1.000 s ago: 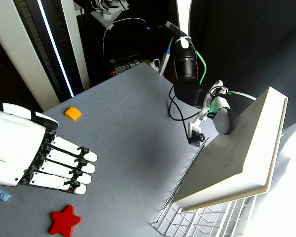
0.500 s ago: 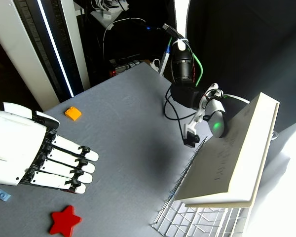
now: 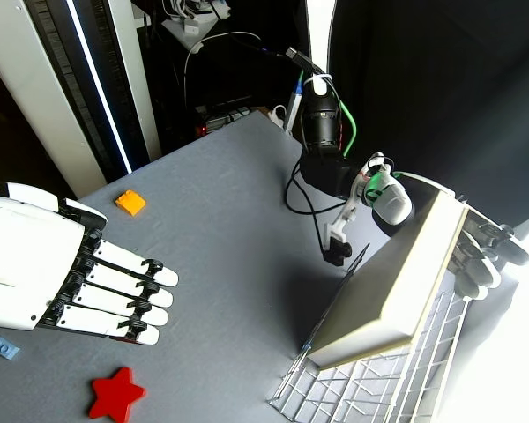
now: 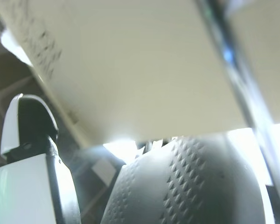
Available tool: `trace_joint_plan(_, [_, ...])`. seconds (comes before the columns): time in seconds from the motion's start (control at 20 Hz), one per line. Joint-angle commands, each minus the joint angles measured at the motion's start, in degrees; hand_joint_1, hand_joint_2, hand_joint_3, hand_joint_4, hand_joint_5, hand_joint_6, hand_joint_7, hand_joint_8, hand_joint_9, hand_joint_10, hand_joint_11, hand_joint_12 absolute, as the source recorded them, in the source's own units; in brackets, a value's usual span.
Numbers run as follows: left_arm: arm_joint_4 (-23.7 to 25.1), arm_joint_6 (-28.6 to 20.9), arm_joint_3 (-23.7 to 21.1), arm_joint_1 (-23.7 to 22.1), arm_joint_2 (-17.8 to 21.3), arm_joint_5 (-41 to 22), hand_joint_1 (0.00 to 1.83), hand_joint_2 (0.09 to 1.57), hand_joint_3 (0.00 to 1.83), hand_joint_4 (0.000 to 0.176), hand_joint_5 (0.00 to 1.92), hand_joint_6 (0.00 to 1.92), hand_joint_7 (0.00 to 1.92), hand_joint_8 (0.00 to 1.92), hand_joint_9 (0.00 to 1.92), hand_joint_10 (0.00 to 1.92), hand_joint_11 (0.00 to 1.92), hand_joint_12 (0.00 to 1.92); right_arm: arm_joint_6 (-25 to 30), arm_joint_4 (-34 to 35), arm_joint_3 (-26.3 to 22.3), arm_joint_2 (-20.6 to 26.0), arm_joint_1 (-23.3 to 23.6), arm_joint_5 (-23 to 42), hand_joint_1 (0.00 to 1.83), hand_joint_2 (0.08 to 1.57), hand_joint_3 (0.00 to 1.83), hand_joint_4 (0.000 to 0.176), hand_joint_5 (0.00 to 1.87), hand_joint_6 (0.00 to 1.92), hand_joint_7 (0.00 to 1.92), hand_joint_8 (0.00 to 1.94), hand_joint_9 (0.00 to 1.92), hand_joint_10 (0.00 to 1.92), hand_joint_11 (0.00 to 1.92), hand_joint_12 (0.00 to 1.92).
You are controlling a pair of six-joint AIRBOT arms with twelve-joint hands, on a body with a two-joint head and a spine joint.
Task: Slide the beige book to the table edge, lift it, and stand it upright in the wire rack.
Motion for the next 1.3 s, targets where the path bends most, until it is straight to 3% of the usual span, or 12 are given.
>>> trace_joint_plan(0.0, [1.2,-1.0,0.1,-0.4,0.3,-6.4,0.80,0.92,0.00,0.089,0.09,0.00,0.29,0.00,0.40,0.00,0.01,1.05,0.4,1.8,0.0,0.2,0.8,2.0,0.25,1.16,0.00,0.000,0.19,0.00,0.20,0.00,0.20,0.00,0.00,0.46])
trace_joint_plan(0.2, [1.9,1.0,-2.8,-0.8,2.8,-5.7,0.76,0.91,0.00,0.109,0.05,0.00,0.14,0.00,0.24,0.00,0.00,0.83,0.4,1.8,0.0,0.3,0.8,1.9,0.28,1.15,0.00,0.000,0.22,0.01,0.25,0.01,0.23,0.01,0.00,0.57])
trace_joint_plan(0.25, [2.1,1.5,-3.4,-0.9,3.6,-5.5,0.76,0.91,0.00,0.106,0.05,0.00,0.14,0.00,0.23,0.00,0.00,0.80,0.4,1.8,0.0,0.3,0.8,1.9,0.29,1.15,0.00,0.000,0.22,0.01,0.25,0.01,0.24,0.01,0.00,0.57])
trace_joint_plan(0.35, [3.1,3.2,-5.5,-1.2,6.0,-4.0,0.70,0.90,0.00,0.124,0.00,0.00,0.08,0.00,0.16,0.00,0.00,0.64,0.4,1.8,0.0,0.3,0.8,1.9,0.27,1.15,0.00,0.000,0.22,0.00,0.25,0.00,0.23,0.00,0.00,0.53])
trace_joint_plan(0.4, [3.4,3.9,-6.3,-1.3,6.9,-3.4,0.71,0.90,0.00,0.122,0.03,0.01,0.09,0.00,0.16,0.00,0.00,0.60,0.4,1.8,0.0,0.3,0.8,1.9,0.25,1.15,0.00,0.000,0.20,0.00,0.22,0.00,0.21,0.00,0.00,0.52])
trace_joint_plan(0.5, [5.8,6.1,-8.6,-2.0,10.0,-0.3,0.71,0.89,0.00,0.099,0.10,0.02,0.12,0.01,0.19,0.01,0.00,0.61,0.4,1.8,0.0,0.3,0.8,1.9,0.27,1.15,0.00,0.000,0.19,0.00,0.22,0.00,0.19,0.00,0.00,0.50])
trace_joint_plan(0.7, [9.9,12.4,-14.5,-4.1,16.9,8.6,0.58,0.92,0.01,0.093,0.11,0.00,0.20,0.01,0.24,0.01,0.00,0.67,0.4,1.8,0.0,0.3,0.8,1.9,0.22,1.14,0.00,0.000,0.18,0.00,0.22,0.00,0.21,0.00,0.00,0.57])
trace_joint_plan(0.85, [10.4,20.7,-20.4,-5.8,23.6,16.9,0.39,1.04,0.02,0.065,0.17,0.01,0.28,0.01,0.30,0.02,0.00,0.82,0.4,1.8,0.0,0.3,0.7,1.9,0.16,1.15,0.00,0.000,0.14,0.00,0.17,0.00,0.16,0.00,0.00,0.45])
trace_joint_plan(0.9, [10.4,23.2,-22.0,-6.4,25.6,19.6,0.36,1.06,0.02,0.061,0.24,0.03,0.35,0.02,0.36,0.03,0.00,0.90,0.4,1.8,0.0,0.3,0.7,1.9,0.13,1.15,0.00,0.000,0.14,0.00,0.17,0.00,0.19,0.01,0.00,0.53])
trace_joint_plan(1.0, [10.4,29.4,-24.9,-8.4,29.4,27.5,0.25,1.13,0.01,0.055,0.36,0.03,0.44,0.01,0.43,0.03,0.00,0.92,0.4,1.8,0.0,0.3,0.7,1.9,0.11,1.17,0.01,0.000,0.16,0.00,0.19,0.01,0.19,0.01,0.00,0.52])
trace_joint_plan(1.05, [10.0,30.7,-25.4,-8.9,30.3,29.3,0.22,1.16,0.01,0.042,0.45,0.03,0.51,0.01,0.48,0.03,0.00,0.97,0.4,1.8,0.0,0.3,0.7,1.9,0.11,1.17,0.00,0.000,0.20,0.01,0.23,0.01,0.23,0.01,0.00,0.56])
trace_joint_plan(1.25, [-4.3,45.5,-28.8,-10.5,34.4,32.4,0.11,1.24,0.00,0.006,0.67,0.04,0.73,0.03,0.66,0.07,0.00,1.32,0.4,1.8,0.0,0.3,0.7,1.9,0.07,1.18,0.00,0.000,0.40,0.02,0.42,0.01,0.36,0.02,0.00,0.67])
